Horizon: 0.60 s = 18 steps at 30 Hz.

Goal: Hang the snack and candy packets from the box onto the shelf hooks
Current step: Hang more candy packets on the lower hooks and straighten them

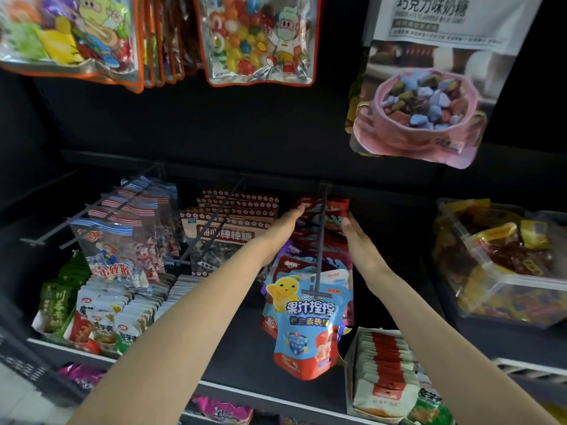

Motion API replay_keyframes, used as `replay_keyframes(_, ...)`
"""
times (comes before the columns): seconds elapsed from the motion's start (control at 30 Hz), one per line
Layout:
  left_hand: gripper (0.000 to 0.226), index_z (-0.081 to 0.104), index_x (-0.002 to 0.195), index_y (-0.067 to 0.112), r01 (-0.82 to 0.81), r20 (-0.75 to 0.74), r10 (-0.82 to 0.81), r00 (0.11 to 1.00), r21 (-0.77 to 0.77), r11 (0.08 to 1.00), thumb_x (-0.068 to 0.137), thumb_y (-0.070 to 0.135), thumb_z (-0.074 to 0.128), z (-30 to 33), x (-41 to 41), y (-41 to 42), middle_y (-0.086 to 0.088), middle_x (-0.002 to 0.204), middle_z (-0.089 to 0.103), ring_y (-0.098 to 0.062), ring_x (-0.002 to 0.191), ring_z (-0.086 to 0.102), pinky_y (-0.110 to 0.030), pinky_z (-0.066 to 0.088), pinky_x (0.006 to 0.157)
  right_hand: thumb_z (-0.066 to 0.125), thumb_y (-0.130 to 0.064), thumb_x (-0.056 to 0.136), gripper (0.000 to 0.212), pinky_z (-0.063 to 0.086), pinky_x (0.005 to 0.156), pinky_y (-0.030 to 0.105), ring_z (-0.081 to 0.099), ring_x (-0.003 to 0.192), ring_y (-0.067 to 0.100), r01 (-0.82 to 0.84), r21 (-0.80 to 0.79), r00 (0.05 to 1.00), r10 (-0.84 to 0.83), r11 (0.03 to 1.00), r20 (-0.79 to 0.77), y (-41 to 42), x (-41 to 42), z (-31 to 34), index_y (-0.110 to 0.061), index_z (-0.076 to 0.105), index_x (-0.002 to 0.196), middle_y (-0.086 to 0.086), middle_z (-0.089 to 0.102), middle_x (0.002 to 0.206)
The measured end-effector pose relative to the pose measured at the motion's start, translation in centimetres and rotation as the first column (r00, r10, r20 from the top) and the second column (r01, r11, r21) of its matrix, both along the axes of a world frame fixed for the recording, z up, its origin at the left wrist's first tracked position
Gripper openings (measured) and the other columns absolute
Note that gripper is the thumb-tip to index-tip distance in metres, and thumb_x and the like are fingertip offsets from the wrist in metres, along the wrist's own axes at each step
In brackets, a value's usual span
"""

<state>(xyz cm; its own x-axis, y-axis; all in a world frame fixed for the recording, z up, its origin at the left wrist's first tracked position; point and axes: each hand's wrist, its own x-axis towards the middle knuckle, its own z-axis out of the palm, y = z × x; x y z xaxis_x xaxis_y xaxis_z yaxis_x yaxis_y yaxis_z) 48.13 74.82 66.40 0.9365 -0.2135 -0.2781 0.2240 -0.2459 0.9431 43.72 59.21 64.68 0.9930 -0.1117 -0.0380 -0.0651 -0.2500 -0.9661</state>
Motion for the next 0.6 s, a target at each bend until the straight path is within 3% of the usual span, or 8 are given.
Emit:
replay_keyframes(0.23,0.076,0.028,0.146,0.028,0.015,-0.079,-0.020,0.997,-0.063,0.998,0.085,0.072,0.034,-0.8,0.0,0.6,-0.012,0.143,0.044,-0.028,0.125,0.049,-0.043,0.039,0.106,0.033,-0.063,0.092,0.060,0.043,0.104,0.045,0.056,0.118,0.024,0.006,0.067,0.999,-0.003,0.998,-0.047,-0.1,0.9,-1.0,-0.033,0.033,0.144,0.006,0.055,0.133)
replay_keyframes(0.43,0.070,0.014,0.150,0.032,0.028,-0.021,-0.028,0.999,-0.021,0.999,0.091,0.067,0.027,-0.6,-0.5,0.1,-0.006,0.155,0.023,-0.026,0.141,0.027,-0.046,0.022,0.115,0.032,-0.068,0.090,0.063,0.040,0.106,0.049,0.052,0.123,0.027,0.047,0.020,0.997,-0.046,0.999,-0.061,0.0,1.2,-1.0,-0.036,0.031,0.144,0.007,0.051,0.138)
replay_keyframes(0.6,0.058,0.006,0.149,0.038,0.054,0.043,-0.052,0.998,-0.041,0.998,0.097,0.056,0.022,-0.5,-0.8,0.1,-0.002,0.158,0.010,-0.023,0.144,0.015,-0.043,0.019,0.113,0.030,-0.060,0.095,0.062,0.035,0.110,0.048,0.044,0.131,0.029,0.078,-0.018,0.995,-0.079,0.997,-0.057,0.1,1.3,-0.8,-0.033,0.018,0.150,0.008,0.041,0.147)
